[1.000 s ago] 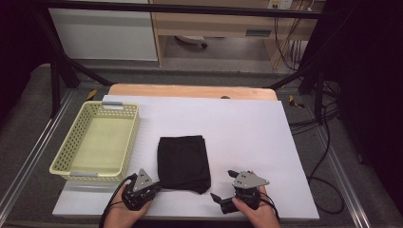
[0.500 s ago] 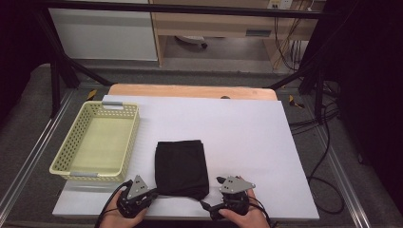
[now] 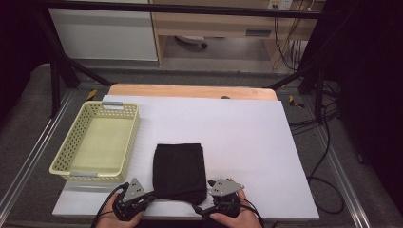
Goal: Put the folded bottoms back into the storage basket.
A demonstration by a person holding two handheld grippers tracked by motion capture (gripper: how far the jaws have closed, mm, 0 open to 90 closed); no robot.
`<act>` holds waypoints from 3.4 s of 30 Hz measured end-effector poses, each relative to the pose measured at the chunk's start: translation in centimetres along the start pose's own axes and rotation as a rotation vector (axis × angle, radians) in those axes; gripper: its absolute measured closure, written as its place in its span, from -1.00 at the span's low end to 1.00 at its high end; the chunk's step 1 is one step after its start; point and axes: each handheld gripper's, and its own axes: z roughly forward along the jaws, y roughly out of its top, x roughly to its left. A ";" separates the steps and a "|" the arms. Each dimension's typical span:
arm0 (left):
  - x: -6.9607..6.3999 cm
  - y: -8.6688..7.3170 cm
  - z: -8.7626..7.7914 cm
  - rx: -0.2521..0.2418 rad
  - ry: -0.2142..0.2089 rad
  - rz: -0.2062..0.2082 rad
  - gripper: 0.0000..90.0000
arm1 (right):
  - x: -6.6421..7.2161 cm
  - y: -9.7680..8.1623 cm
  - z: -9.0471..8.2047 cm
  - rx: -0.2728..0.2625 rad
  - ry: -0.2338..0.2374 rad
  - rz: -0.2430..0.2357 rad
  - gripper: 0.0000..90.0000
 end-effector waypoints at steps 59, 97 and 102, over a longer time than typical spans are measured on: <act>0.3 0.0 0.0 -0.011 0.004 -0.035 0.90 | 0.6 0.7 2.2 0.059 -0.029 -0.055 0.31; -0.8 2.7 -2.7 -0.144 0.065 -0.098 -0.45 | 0.7 0.7 1.7 0.052 -0.008 -0.061 0.72; -0.4 4.9 -2.8 -0.192 0.095 -0.110 -0.59 | 0.7 0.7 1.7 0.054 -0.008 -0.061 0.72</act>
